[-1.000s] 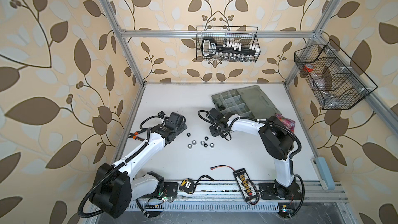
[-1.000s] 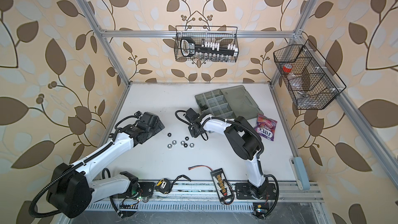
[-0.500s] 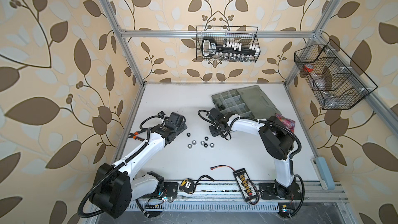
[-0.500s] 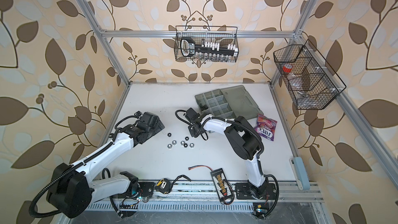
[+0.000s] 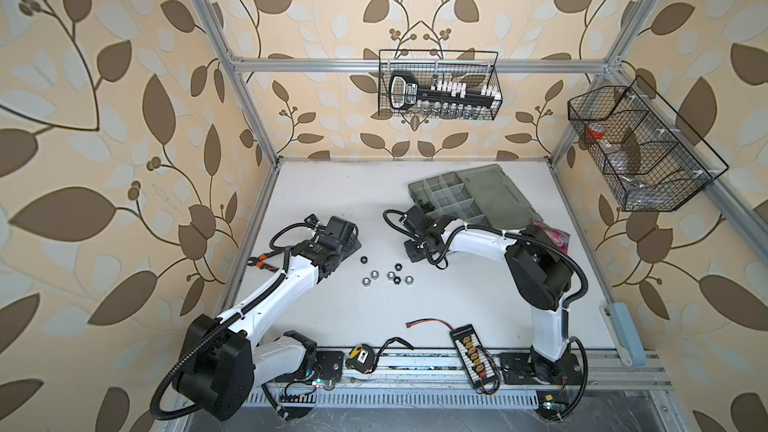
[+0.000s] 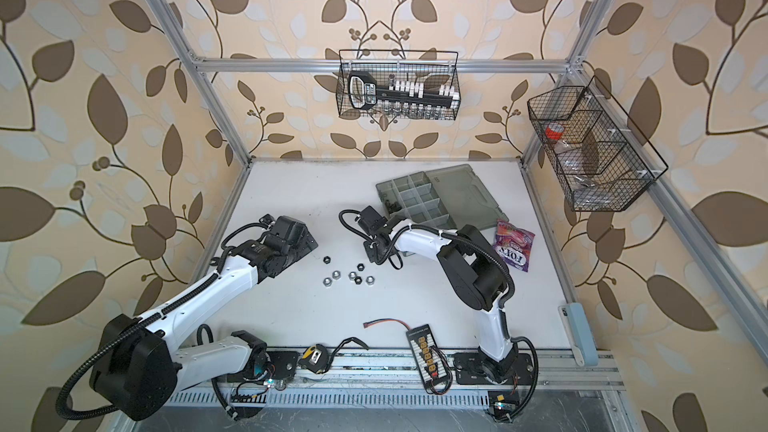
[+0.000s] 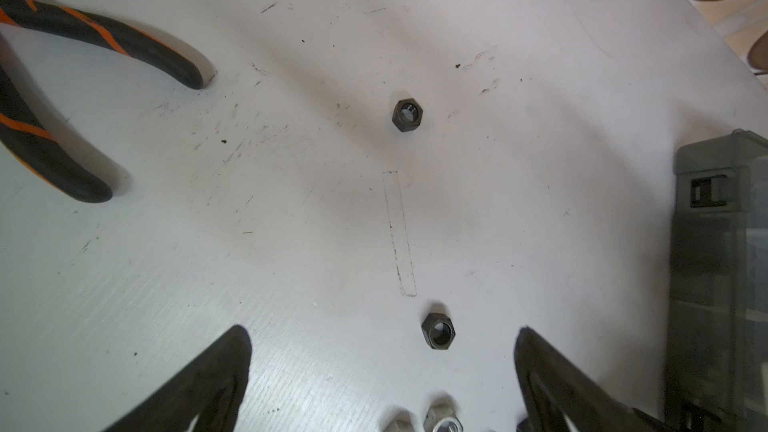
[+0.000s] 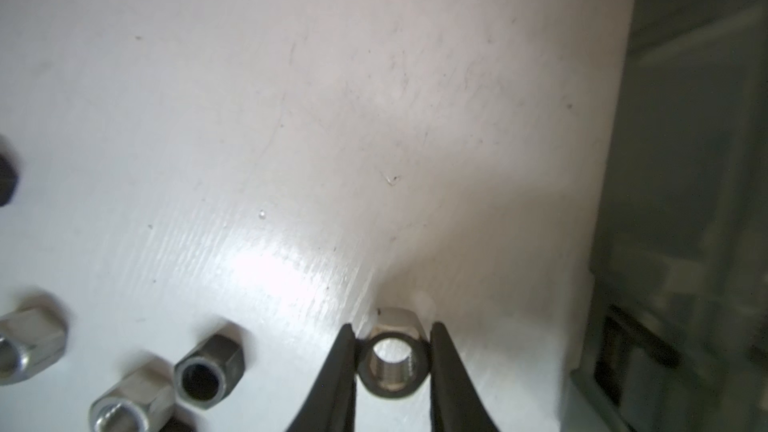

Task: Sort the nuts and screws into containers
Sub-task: 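Carry the silver nut into a middle compartment and open the right gripper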

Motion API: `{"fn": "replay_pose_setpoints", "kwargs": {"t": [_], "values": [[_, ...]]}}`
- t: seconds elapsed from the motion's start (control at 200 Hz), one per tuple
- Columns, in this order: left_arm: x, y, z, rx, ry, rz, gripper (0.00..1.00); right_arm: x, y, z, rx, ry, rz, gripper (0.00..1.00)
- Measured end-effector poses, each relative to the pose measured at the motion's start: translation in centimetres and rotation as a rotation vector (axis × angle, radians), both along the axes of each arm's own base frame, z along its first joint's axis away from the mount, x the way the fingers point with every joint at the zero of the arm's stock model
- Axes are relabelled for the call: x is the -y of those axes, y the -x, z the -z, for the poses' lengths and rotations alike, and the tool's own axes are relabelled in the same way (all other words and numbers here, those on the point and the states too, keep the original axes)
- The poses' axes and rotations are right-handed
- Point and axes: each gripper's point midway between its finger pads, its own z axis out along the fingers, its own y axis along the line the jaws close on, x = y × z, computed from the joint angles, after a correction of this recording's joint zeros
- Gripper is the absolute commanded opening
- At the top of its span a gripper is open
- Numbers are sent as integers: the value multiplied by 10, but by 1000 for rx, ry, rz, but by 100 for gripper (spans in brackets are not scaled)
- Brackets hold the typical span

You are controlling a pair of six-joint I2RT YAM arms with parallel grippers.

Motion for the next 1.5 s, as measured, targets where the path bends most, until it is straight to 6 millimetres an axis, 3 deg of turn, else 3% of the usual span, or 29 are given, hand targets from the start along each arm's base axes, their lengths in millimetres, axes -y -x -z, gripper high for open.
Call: {"fn": "replay_pose_setpoints", "kwargs": {"t": [0.27,0.42,0.525,0.625,0.765,0.885,1.115,1.499], "values": [[0,0,0,0,0,0,99,15,-19,-62,107,-96,53,7],[0,0,0,0,0,0,99,47,-37,-91,163,-128,132,7],[0,0,0,0,0,0,99,75,-46,-99,185,-135,196,7],[0,0,0,0,0,0,99,103,-54,-96,183,-133,258,7],[0,0,0,0,0,0,99,140,-57,-75,139,-123,336,6],[0,0,0,0,0,0,99,158,-52,-60,100,-113,372,6],[0,0,0,0,0,0,99,160,-47,-49,75,-120,372,10],[0,0,0,0,0,0,99,160,-47,-36,51,-111,376,31]]}}
